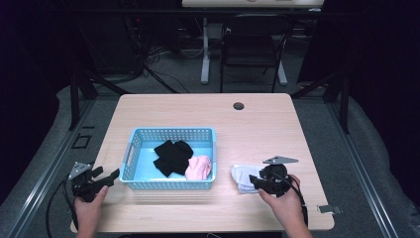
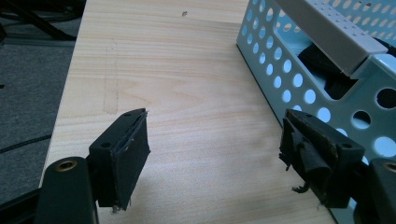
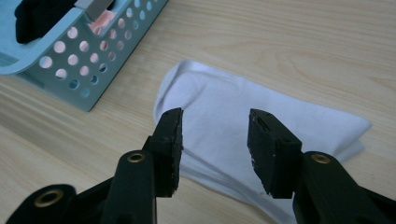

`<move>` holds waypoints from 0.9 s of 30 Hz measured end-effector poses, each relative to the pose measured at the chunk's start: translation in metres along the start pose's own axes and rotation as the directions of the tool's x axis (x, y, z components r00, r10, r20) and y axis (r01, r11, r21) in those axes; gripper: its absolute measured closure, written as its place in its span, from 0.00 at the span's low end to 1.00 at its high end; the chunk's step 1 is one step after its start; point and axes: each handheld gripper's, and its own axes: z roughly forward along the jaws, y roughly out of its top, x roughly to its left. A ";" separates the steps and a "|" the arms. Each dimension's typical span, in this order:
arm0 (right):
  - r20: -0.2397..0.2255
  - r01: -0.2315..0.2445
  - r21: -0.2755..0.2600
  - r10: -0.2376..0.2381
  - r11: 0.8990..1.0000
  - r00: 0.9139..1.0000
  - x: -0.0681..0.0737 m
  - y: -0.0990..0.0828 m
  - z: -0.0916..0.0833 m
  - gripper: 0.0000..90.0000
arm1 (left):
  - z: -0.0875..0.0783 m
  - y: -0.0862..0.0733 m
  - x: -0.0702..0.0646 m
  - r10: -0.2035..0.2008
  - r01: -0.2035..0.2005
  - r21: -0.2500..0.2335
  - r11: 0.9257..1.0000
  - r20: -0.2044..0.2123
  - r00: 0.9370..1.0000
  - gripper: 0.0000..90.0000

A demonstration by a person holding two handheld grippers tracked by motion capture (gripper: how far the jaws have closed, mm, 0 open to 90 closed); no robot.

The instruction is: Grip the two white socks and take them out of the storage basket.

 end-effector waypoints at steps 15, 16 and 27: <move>-0.028 0.026 -0.134 -0.030 0.991 0.999 0.021 -0.030 0.005 0.60 | 0.000 0.000 0.000 0.004 -0.004 0.009 1.000 -0.001 1.000 0.26; -0.034 0.025 -0.158 -0.031 0.987 0.999 0.022 -0.032 0.005 0.60 | 0.000 0.000 0.000 0.003 -0.003 0.005 1.000 -0.001 1.000 0.26; -0.046 0.092 -0.237 -0.106 0.967 0.993 0.031 -0.039 0.007 0.59 | 0.001 0.000 0.001 0.007 -0.007 0.008 1.000 -0.009 1.000 0.26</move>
